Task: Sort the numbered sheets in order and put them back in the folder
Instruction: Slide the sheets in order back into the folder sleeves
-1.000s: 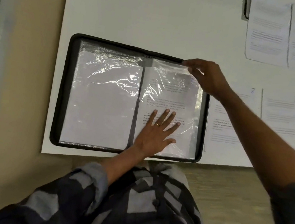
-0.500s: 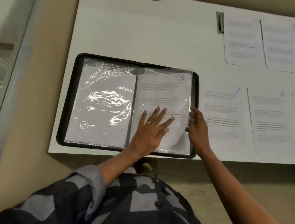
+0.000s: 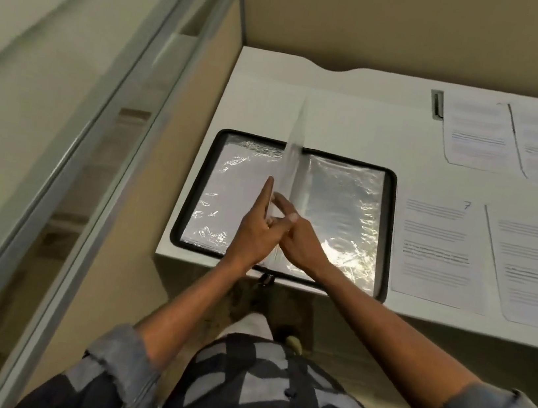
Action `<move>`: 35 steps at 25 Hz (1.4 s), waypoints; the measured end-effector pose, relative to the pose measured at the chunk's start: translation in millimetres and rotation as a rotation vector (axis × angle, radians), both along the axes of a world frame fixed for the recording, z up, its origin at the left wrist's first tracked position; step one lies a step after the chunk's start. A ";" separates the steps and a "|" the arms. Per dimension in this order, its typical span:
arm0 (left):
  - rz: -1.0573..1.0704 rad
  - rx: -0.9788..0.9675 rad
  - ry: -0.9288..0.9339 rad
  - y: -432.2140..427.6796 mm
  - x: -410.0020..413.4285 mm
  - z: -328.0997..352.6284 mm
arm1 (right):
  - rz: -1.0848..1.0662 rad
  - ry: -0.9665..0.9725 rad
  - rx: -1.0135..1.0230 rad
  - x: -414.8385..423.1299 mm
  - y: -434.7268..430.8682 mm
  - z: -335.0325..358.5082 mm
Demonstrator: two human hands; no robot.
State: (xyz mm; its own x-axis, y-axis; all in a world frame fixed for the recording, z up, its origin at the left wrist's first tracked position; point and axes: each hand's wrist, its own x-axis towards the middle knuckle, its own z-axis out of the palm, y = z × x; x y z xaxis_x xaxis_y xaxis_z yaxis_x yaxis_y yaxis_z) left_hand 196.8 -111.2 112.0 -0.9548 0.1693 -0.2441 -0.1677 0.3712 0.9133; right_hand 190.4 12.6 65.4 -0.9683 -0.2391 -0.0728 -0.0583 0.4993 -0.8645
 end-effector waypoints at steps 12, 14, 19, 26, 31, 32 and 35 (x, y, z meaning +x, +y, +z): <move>0.184 -0.388 0.214 -139.7 -16.6 -78.4 | 0.381 0.157 0.525 -6.8 -52.8 -86.2; 0.169 -0.421 0.192 -149.1 -20.1 -97.0 | 0.376 0.124 0.583 -6.3 -52.9 -99.0; 0.025 -0.504 0.063 -162.9 -26.4 -136.2 | 0.388 0.090 0.638 -6.4 -60.6 -110.2; -0.171 -0.825 0.169 -163.0 -12.0 -162.3 | 0.341 0.063 0.651 -4.3 -64.7 -111.4; -0.285 -0.767 0.183 -125.0 -11.0 -152.5 | 0.180 0.060 0.657 -3.7 -37.5 -99.3; -0.304 -0.742 0.194 -112.1 -12.5 -148.8 | 0.131 0.053 0.666 -1.4 -26.8 -96.3; -0.366 -0.676 0.236 -71.3 -16.3 -136.6 | -0.004 0.019 0.674 6.0 9.3 -86.0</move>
State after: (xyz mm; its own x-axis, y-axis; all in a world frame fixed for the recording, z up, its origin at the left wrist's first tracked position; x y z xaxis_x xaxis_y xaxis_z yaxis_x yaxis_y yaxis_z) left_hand 180.5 -182.5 -24.6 -0.9064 0.3695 -0.2049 0.2411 0.8505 0.4675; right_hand 196.4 21.9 -20.5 -0.9716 -0.1435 -0.1881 -0.0671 0.9296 -0.3625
